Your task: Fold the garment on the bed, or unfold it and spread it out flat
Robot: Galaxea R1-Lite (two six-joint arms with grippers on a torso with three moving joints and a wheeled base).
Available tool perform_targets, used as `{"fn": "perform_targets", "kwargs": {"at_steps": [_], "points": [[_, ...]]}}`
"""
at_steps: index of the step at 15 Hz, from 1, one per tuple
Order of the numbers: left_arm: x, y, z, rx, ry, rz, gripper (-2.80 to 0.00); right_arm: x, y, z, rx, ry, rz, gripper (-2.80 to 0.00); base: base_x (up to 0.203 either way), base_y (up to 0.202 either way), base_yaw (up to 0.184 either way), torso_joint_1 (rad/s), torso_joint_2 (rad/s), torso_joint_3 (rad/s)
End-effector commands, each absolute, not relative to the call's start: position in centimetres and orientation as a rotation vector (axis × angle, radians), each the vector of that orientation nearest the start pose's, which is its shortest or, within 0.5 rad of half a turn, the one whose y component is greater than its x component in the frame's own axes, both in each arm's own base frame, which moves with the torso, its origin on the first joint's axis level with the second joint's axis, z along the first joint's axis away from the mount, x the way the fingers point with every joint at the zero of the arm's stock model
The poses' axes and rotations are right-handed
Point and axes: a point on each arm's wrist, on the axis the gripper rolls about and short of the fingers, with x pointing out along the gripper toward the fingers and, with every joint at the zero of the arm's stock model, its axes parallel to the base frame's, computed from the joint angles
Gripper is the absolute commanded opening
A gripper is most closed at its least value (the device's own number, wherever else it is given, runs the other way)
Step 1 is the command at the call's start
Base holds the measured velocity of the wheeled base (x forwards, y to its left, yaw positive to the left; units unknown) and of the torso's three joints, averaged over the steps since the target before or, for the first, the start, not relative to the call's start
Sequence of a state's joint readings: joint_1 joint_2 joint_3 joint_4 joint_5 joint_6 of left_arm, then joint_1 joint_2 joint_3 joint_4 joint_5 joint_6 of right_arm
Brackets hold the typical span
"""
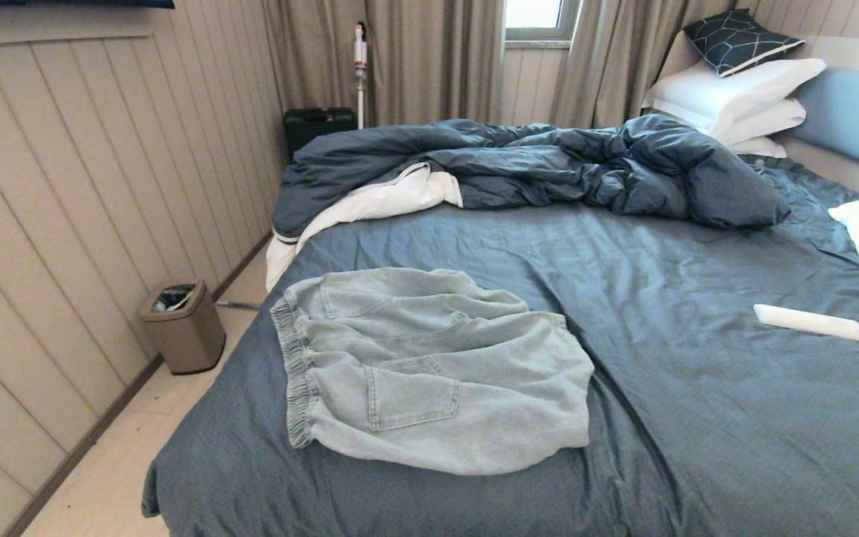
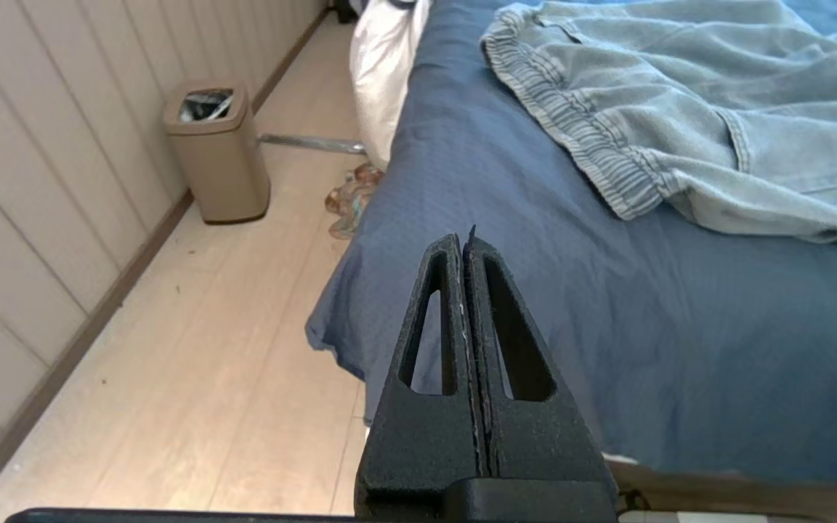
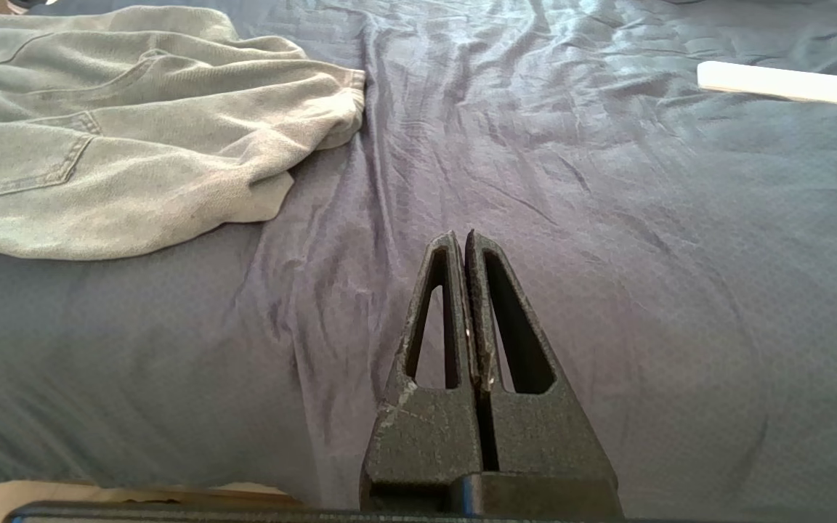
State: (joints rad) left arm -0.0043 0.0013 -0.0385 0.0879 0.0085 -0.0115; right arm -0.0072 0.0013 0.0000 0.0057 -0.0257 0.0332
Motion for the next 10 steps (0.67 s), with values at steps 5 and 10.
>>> {"fn": "perform_targets", "kwargs": {"at_steps": [5, 10], "points": [[-2.58, 0.03, 7.71, -0.012, 0.051, 0.005, -2.8, -2.26, -0.04, 7.48, 0.034, 0.01, -0.034, -2.8, 0.0, 0.0, 0.0, 0.0, 0.0, 0.0], [-2.58, 0.03, 7.71, -0.012, 0.051, 0.005, -2.8, -2.26, -0.04, 7.48, 0.034, 0.01, -0.034, -2.8, 0.0, 0.0, 0.0, 0.0, 0.0, 0.0]]}}
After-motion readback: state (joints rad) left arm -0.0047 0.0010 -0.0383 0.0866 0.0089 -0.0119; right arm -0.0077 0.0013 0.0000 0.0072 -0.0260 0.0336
